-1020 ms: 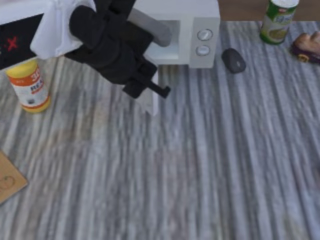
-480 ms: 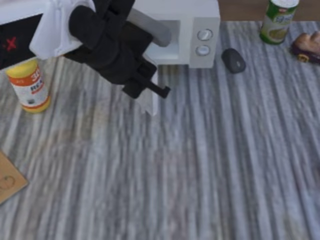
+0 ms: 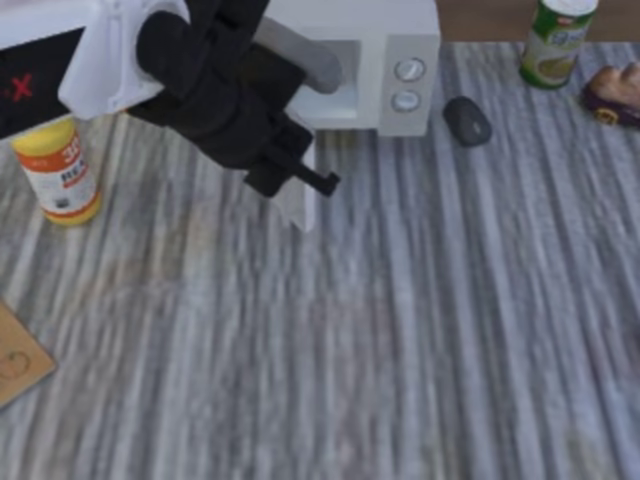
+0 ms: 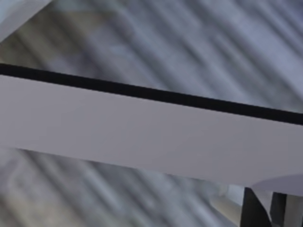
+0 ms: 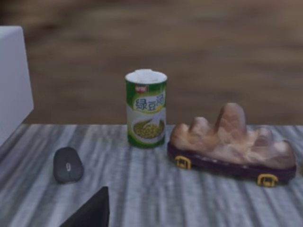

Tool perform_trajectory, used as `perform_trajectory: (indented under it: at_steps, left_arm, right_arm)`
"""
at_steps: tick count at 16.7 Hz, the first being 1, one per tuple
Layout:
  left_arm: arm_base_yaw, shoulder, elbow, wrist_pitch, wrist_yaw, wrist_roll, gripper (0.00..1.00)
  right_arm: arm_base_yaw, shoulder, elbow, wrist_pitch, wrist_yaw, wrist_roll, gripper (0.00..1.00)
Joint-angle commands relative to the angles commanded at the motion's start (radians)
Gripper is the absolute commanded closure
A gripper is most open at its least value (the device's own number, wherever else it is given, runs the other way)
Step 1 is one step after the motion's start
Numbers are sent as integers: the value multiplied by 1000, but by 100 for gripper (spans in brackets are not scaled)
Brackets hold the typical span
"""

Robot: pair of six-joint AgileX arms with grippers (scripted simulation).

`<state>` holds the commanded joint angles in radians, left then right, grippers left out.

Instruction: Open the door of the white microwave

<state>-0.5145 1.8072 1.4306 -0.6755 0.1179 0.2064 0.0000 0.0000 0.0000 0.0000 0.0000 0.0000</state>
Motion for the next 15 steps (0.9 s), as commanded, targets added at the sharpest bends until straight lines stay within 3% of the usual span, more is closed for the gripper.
perform_trajectory:
  at_steps: [9, 15]
  left_arm:
    - [-3, 2, -4, -1, 7, 0, 100]
    - [50, -38, -42, -16, 75, 135, 100]
  right_arm:
    - [0, 0, 0, 0, 0, 0, 0]
    - [0, 0, 0, 0, 0, 0, 0]
